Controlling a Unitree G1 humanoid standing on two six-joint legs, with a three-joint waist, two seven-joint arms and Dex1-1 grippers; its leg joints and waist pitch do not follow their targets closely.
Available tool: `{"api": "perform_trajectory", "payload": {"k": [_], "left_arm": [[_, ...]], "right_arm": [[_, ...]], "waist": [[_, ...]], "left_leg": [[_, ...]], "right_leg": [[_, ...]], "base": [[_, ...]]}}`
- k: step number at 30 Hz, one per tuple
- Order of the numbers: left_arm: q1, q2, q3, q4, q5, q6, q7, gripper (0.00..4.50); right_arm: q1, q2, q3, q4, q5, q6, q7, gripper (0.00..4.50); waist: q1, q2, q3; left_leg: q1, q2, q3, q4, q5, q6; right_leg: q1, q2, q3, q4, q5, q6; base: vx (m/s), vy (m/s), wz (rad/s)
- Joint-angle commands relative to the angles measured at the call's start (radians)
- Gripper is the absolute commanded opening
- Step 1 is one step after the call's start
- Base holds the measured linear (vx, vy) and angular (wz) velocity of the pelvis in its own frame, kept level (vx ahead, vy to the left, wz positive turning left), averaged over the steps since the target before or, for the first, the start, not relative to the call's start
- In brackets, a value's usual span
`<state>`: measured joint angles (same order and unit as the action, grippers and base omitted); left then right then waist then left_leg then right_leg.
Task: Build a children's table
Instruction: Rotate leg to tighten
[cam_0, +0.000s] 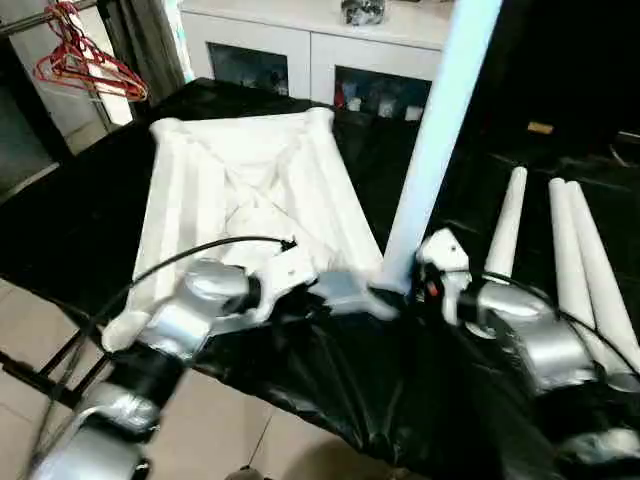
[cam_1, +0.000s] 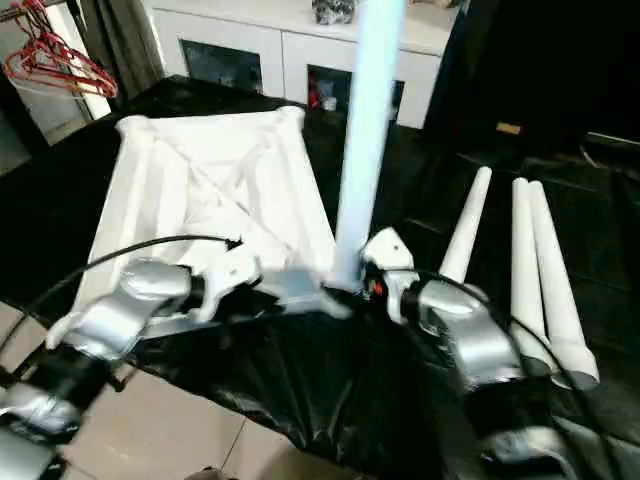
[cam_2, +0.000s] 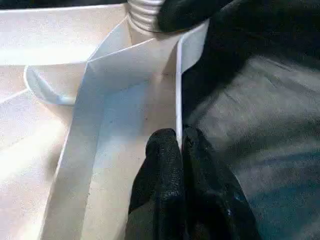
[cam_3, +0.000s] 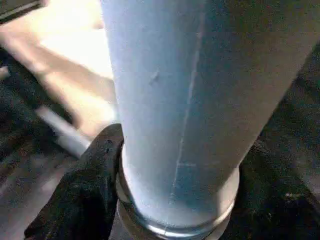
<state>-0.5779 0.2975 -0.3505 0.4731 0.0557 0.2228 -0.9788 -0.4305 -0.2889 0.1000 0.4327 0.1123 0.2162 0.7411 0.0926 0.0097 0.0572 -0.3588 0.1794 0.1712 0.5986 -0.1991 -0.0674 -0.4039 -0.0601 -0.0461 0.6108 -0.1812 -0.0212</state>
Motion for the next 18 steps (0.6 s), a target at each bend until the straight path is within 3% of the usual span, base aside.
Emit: {"api": "perform_trajectory", "payload": {"k": [1, 3, 5, 9, 12, 18], "left_arm": [[-0.052, -0.064, 0.021, 0.04, 0.017, 0.038, 0.133, 0.0], [-0.063, -0.085, 0.025, 0.056, 0.022, 0.049, 0.168, 0.0], [-0.088, -0.153, 0.03, 0.091, 0.034, 0.075, 0.253, 0.0], [-0.098, -0.2, 0.006, 0.098, 0.052, 0.069, 0.273, 0.0], [-0.097, -0.203, -0.01, 0.095, 0.059, 0.061, 0.261, 0.0], [-0.072, -0.164, -0.02, 0.062, 0.061, 0.025, 0.214, 0.0]], "right_arm": [[-0.029, 0.076, -0.007, 0.091, -0.021, 0.009, -0.151, 2.68], [-0.043, 0.103, -0.019, 0.121, -0.028, 0.001, -0.21, 2.68], [-0.093, 0.181, -0.051, 0.204, -0.043, -0.008, -0.377, 2.68], [-0.126, 0.225, -0.044, 0.25, -0.063, -0.057, -0.422, 2.68], [-0.13, 0.232, -0.054, 0.245, -0.039, -0.057, -0.383, 3.38], [-0.13, 0.188, -0.057, 0.237, -0.044, -0.087, -0.32, 3.81]], "waist": [[-0.003, -0.008, -0.06], [-0.004, -0.01, -0.061], [-0.003, -0.006, -0.062], [-0.003, -0.005, -0.065], [-0.002, -0.006, -0.066], [-0.003, -0.002, -0.064]], "left_leg": [[0.006, 0.041, -0.011, -0.076, -0.186, 0.014], [0.005, 0.039, -0.014, -0.076, -0.189, 0.007], [0.005, 0.04, -0.015, -0.076, -0.181, 0.007], [0.005, 0.041, -0.014, -0.076, -0.176, 0.009], [0.001, 0.04, -0.014, -0.075, -0.16, 0.027], [0.003, 0.042, -0.015, -0.078, -0.192, 0.029]], "right_leg": [[0.047, -0.083, 0.045, -0.084, -0.309, -0.188], [0.051, -0.086, 0.043, -0.089, -0.349, -0.17], [0.049, -0.084, 0.044, -0.087, -0.329, -0.168], [0.05, -0.084, 0.045, -0.084, -0.274, -0.177], [0.053, -0.082, 0.044, -0.078, -0.221, -0.185], [0.053, -0.083, 0.044, -0.082, -0.25, -0.189]], "base": [[0.0, 0.0, 0.0], [0.0, 0.0, 0.0], [0.0, 0.0, 0.0], [0.0, 0.0, 0.0], [0.0, 0.0, 0.0], [0.0, 0.0, 0.0]]}}
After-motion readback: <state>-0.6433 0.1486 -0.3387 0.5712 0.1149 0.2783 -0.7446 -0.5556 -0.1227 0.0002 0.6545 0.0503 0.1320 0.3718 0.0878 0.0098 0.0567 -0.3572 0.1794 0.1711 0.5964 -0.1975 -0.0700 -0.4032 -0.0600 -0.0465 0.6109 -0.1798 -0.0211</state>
